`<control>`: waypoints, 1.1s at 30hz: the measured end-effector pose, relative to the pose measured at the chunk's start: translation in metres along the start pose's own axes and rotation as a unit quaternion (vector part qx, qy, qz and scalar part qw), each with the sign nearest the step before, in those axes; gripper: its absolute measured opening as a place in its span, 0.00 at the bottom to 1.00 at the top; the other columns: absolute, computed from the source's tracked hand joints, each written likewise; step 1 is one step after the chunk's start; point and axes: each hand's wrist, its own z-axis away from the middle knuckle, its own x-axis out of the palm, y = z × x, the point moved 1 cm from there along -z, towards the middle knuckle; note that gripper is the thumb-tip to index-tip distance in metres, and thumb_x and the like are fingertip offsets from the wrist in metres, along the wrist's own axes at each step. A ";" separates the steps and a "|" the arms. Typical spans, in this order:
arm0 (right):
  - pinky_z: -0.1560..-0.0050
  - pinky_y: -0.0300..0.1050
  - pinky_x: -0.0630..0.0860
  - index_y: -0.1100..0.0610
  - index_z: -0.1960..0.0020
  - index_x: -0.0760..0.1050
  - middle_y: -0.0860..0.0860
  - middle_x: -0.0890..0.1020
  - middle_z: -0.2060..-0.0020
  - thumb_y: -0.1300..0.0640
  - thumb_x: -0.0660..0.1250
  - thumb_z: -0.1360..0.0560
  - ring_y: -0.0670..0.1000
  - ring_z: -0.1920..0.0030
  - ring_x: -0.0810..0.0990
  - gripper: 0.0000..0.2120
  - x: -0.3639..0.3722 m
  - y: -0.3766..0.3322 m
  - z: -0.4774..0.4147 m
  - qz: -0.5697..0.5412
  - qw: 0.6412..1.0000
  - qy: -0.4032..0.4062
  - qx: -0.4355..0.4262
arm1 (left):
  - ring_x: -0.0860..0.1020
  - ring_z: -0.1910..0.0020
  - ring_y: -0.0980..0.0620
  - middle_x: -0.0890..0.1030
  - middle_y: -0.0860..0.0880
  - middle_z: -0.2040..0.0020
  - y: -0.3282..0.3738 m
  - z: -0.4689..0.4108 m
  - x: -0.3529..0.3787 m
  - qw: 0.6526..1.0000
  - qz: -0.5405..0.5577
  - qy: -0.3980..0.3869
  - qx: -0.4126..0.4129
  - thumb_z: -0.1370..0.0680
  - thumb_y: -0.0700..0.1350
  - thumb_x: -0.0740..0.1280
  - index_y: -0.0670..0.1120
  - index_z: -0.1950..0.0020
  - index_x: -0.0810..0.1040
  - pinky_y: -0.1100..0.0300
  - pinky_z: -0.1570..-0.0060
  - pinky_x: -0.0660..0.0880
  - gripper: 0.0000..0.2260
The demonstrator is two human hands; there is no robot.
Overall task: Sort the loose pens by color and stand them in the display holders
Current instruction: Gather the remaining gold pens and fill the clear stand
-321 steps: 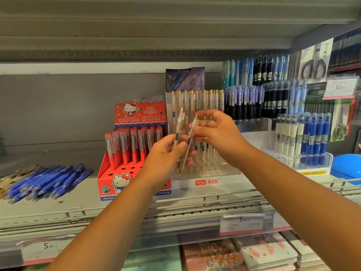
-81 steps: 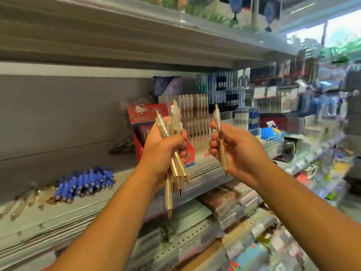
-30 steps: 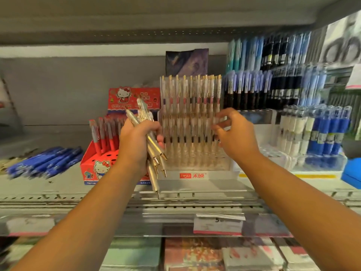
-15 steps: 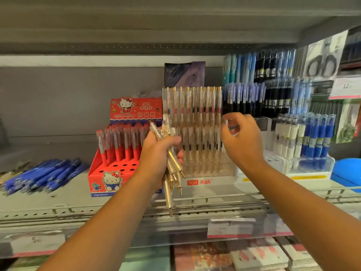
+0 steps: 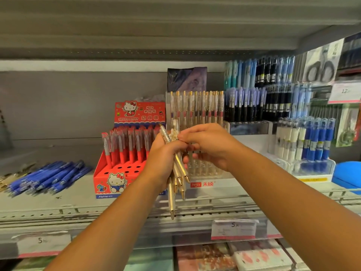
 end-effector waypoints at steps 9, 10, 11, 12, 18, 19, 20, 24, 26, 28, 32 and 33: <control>0.67 0.42 0.73 0.63 0.54 0.84 0.55 0.84 0.63 0.59 0.74 0.27 0.51 0.64 0.79 0.07 -0.005 0.003 -0.004 -0.011 0.998 0.006 0.059 | 0.75 0.74 0.49 0.81 0.46 0.66 -0.002 -0.001 0.000 1.000 0.019 0.006 -0.022 0.24 0.34 0.65 0.46 0.47 0.74 0.60 0.77 0.72 0.09; 0.67 0.42 0.73 0.64 0.54 0.83 0.56 0.82 0.63 0.59 0.73 0.26 0.52 0.63 0.78 0.07 -0.005 0.004 -0.004 -0.009 0.999 0.010 0.051 | 0.76 0.74 0.49 0.81 0.45 0.65 -0.001 -0.001 0.000 1.000 0.020 0.011 -0.022 0.24 0.34 0.64 0.44 0.46 0.74 0.60 0.77 0.73 0.09; 0.66 0.43 0.74 0.65 0.53 0.82 0.56 0.81 0.63 0.60 0.71 0.25 0.53 0.63 0.78 0.07 -0.004 0.004 -0.005 -0.013 0.999 0.013 0.039 | 0.77 0.73 0.49 0.81 0.44 0.65 -0.001 -0.001 0.000 0.999 0.021 0.016 -0.022 0.24 0.34 0.65 0.43 0.44 0.73 0.59 0.76 0.73 0.09; 0.65 0.43 0.75 0.65 0.53 0.82 0.56 0.82 0.63 0.60 0.70 0.24 0.53 0.63 0.79 0.07 -0.004 0.004 -0.005 -0.024 0.999 0.017 0.027 | 0.78 0.72 0.49 0.81 0.43 0.64 0.000 -0.001 0.000 0.999 0.024 0.022 -0.022 0.24 0.34 0.65 0.42 0.44 0.73 0.58 0.76 0.75 0.10; 0.60 0.44 0.82 0.63 0.47 0.76 0.56 0.86 0.58 0.63 0.63 0.20 0.53 0.59 0.86 0.05 -0.028 -0.002 -0.003 -0.168 0.984 0.045 -0.035 | 0.82 0.68 0.48 0.80 0.46 0.68 0.000 -0.002 -0.001 0.997 0.055 0.048 -0.023 0.24 0.33 0.66 0.46 0.53 0.72 0.51 0.71 0.80 0.08; 0.61 0.44 0.82 0.62 0.46 0.76 0.57 0.86 0.56 0.63 0.63 0.20 0.53 0.59 0.86 0.05 -0.034 -0.003 -0.002 -0.172 0.982 0.057 -0.054 | 0.81 0.68 0.48 0.78 0.45 0.67 0.000 -0.003 -0.001 0.997 0.061 0.049 -0.026 0.24 0.33 0.65 0.45 0.52 0.71 0.50 0.71 0.80 0.08; 0.62 0.44 0.81 0.61 0.46 0.76 0.57 0.86 0.55 0.63 0.63 0.20 0.53 0.58 0.86 0.05 -0.040 -0.003 -0.002 -0.168 0.980 0.075 -0.078 | 0.81 0.69 0.48 0.77 0.45 0.66 0.001 -0.003 0.000 0.996 0.066 0.049 -0.027 0.24 0.32 0.65 0.45 0.52 0.70 0.49 0.70 0.80 0.09; 0.63 0.45 0.81 0.56 0.45 0.77 0.56 0.85 0.55 0.63 0.64 0.20 0.54 0.58 0.86 0.06 -0.063 -0.002 -0.002 -0.143 0.965 0.151 -0.162 | 0.81 0.69 0.48 0.75 0.42 0.60 0.000 -0.003 0.000 0.997 0.059 0.047 -0.031 0.24 0.32 0.64 0.45 0.50 0.69 0.48 0.70 0.80 0.10; 0.63 0.46 0.82 0.54 0.47 0.78 0.54 0.86 0.56 0.62 0.65 0.21 0.54 0.58 0.86 0.06 -0.076 -0.001 -0.004 -0.120 0.958 0.188 -0.180 | 0.80 0.69 0.48 0.75 0.42 0.59 0.000 -0.003 -0.001 0.997 0.049 0.051 -0.030 0.24 0.32 0.65 0.46 0.50 0.69 0.50 0.71 0.79 0.10; 0.64 0.46 0.82 0.51 0.50 0.78 0.52 0.86 0.57 0.62 0.66 0.21 0.53 0.58 0.86 0.07 -0.087 0.001 -0.007 -0.066 0.954 0.223 -0.189 | 0.78 0.71 0.49 0.75 0.44 0.63 0.000 -0.003 -0.001 0.998 0.030 0.057 -0.026 0.24 0.33 0.65 0.47 0.51 0.69 0.55 0.74 0.76 0.11; 0.64 0.45 0.83 0.47 0.53 0.77 0.52 0.85 0.56 0.62 0.64 0.20 0.50 0.60 0.86 0.10 -0.101 0.013 -0.014 0.025 0.949 0.243 -0.198 | 0.73 0.73 0.50 0.73 0.46 0.66 0.000 -0.003 -0.003 0.997 -0.003 0.070 -0.008 0.25 0.34 0.65 0.48 0.53 0.70 0.58 0.75 0.71 0.10; 0.65 0.44 0.82 0.46 0.53 0.77 0.52 0.85 0.56 0.62 0.64 0.20 0.50 0.59 0.85 0.11 -0.102 0.016 -0.015 0.036 0.949 0.244 -0.197 | 0.73 0.73 0.50 0.74 0.47 0.65 0.000 -0.004 -0.003 0.997 -0.006 0.075 -0.005 0.25 0.34 0.66 0.48 0.53 0.70 0.58 0.75 0.70 0.10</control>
